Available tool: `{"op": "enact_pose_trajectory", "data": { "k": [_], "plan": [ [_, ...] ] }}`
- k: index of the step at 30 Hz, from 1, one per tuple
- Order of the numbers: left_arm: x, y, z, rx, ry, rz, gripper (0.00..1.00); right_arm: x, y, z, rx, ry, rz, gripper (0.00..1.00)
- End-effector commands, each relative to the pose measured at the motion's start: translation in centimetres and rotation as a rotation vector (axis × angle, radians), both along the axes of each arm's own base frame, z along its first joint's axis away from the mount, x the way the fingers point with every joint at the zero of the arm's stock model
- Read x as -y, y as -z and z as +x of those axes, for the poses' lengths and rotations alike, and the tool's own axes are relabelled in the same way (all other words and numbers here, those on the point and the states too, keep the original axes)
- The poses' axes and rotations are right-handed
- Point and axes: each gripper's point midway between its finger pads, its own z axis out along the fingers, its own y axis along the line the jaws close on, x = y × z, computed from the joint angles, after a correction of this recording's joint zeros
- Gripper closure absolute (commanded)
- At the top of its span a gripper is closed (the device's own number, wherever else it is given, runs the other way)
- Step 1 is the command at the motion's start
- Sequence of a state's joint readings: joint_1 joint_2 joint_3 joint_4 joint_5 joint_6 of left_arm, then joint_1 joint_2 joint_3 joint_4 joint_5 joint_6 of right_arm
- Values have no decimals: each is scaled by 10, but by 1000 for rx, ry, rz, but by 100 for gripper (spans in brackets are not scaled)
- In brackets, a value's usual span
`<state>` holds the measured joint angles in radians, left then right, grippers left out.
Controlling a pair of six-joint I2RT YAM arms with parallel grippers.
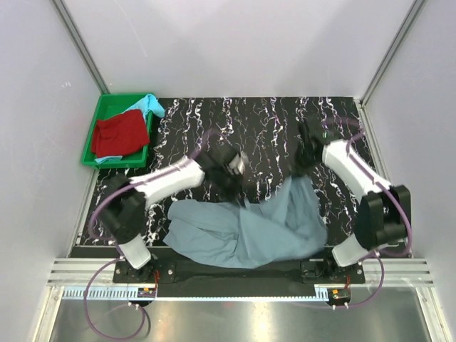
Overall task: Fold and stack the t-shirts
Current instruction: Flatten the tshirt out
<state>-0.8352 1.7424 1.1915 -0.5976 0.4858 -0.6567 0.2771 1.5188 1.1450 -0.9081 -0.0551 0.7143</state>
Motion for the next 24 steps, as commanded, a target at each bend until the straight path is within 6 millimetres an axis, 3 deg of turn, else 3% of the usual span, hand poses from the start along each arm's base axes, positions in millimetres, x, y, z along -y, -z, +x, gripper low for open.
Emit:
{"op": "enact_pose_trajectory", "data": {
  "k": [1,2,3,4,5,6,7,9,10,13,14,15,16,18,19,21,22,24],
  "plan": [
    [-44,-150,82,430,-136,-120,100,-19,-105,110,394,-48,39,100],
    [-57,-173,92,485,-168,-126,100,-25,-124,126,445,-53,59,100],
    [-84,-197,103,549,-227,-99,100,-33,-143,138,490,-62,94,100],
    [-94,-241,112,648,-268,-134,100,-41,-177,161,574,-62,128,100],
    [-109,-262,119,715,-311,-118,100,-48,-195,170,616,-67,158,100],
    [-126,-282,118,766,-334,-102,100,-51,-211,179,656,-63,174,100],
    [-136,-322,117,862,-368,-136,100,-53,-241,190,724,-39,202,100],
    [-152,-356,113,966,-405,-143,100,-54,-273,199,803,-11,236,100],
    [-162,-386,102,1039,-440,-184,100,-55,-300,200,864,8,269,100],
    [-176,-427,82,1123,-509,-273,100,-41,-347,202,992,80,287,100],
    [-175,-430,78,1120,-513,-302,100,-34,-351,202,1004,110,278,100],
    [-174,-445,65,1139,-524,-385,100,-23,-353,205,1009,157,273,100],
    [-166,-431,66,1098,-506,-397,100,-16,-347,207,995,178,268,100],
    [-154,-430,53,1050,-480,-499,100,6,-332,213,955,241,266,100],
    [-143,-400,59,977,-464,-472,100,9,-310,213,897,250,270,100],
    [-129,-374,57,900,-433,-467,100,19,-283,215,834,271,263,100],
    [-111,-343,51,834,-379,-442,100,28,-255,215,774,289,238,100],
    [-80,-311,38,743,-297,-438,100,36,-226,213,715,285,212,100]
  ]
}}
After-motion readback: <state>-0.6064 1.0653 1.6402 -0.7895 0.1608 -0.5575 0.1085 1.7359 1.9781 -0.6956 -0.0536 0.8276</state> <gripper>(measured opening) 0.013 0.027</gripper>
